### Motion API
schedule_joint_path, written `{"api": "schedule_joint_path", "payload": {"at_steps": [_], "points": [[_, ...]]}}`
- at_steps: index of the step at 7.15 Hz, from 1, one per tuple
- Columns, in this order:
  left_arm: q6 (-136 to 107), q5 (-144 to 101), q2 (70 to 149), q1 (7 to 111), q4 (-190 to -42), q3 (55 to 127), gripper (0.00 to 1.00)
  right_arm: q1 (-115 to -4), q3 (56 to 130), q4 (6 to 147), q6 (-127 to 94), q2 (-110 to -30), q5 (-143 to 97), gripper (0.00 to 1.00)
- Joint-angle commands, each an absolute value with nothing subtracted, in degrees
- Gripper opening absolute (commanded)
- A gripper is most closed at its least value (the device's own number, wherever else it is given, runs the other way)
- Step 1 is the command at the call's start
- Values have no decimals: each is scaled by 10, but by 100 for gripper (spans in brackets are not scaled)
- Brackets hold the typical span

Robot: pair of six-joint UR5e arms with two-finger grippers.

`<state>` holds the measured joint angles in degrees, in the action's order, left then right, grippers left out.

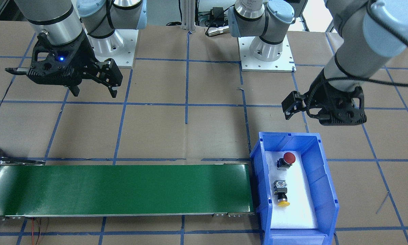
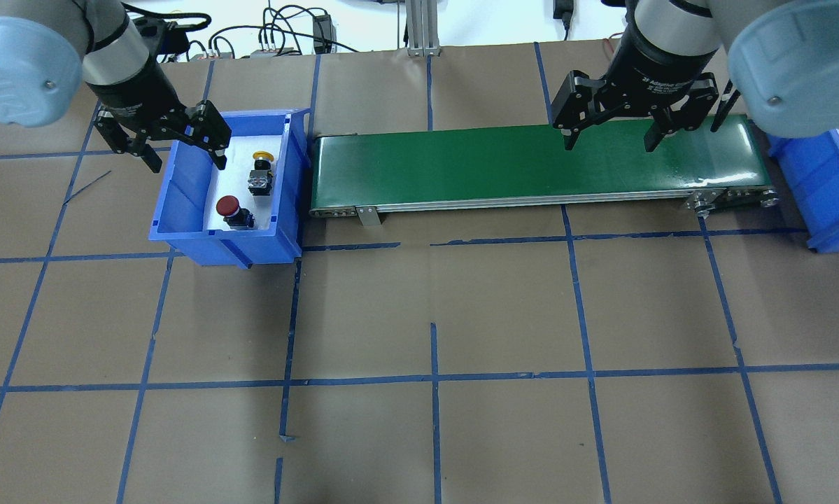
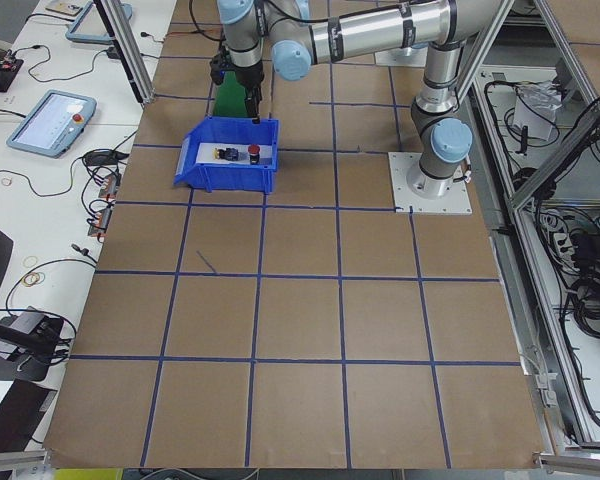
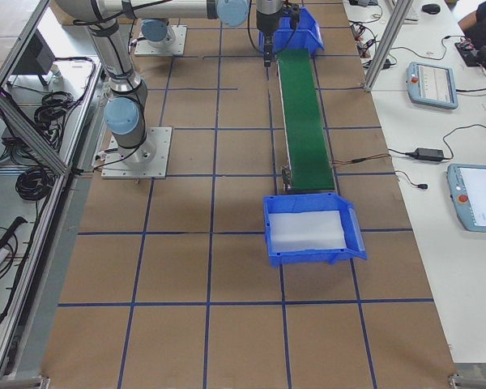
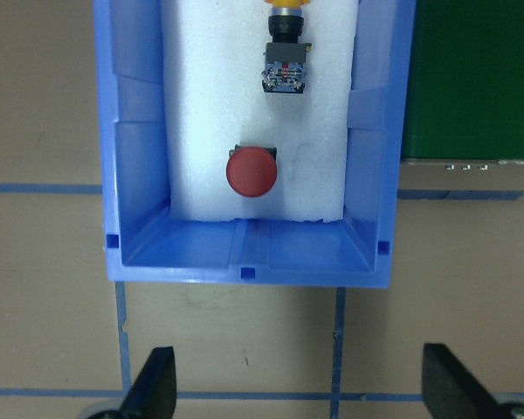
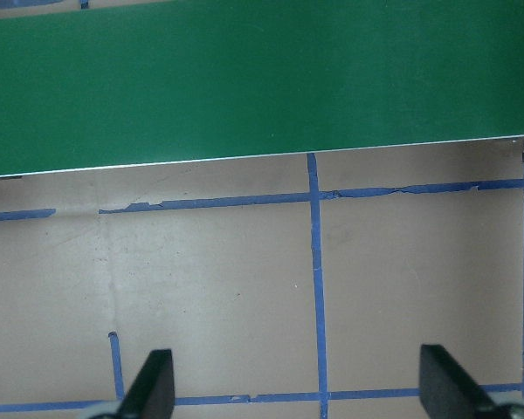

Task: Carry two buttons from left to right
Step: 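Lower the left gripper into the blue bin over the red button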

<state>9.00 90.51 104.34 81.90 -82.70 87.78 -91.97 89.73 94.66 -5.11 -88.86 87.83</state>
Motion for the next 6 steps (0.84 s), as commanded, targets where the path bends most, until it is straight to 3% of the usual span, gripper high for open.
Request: {"api": "schedule_joint_path", "payload": {"at_steps": [1,6], "points": [[96,901,1083,814,-782,909,100,-920,897,947,-51,-889,878,100],[101,898,1125,809,-667,964,100,-916,903,947,-54,-888,886,100]]}}
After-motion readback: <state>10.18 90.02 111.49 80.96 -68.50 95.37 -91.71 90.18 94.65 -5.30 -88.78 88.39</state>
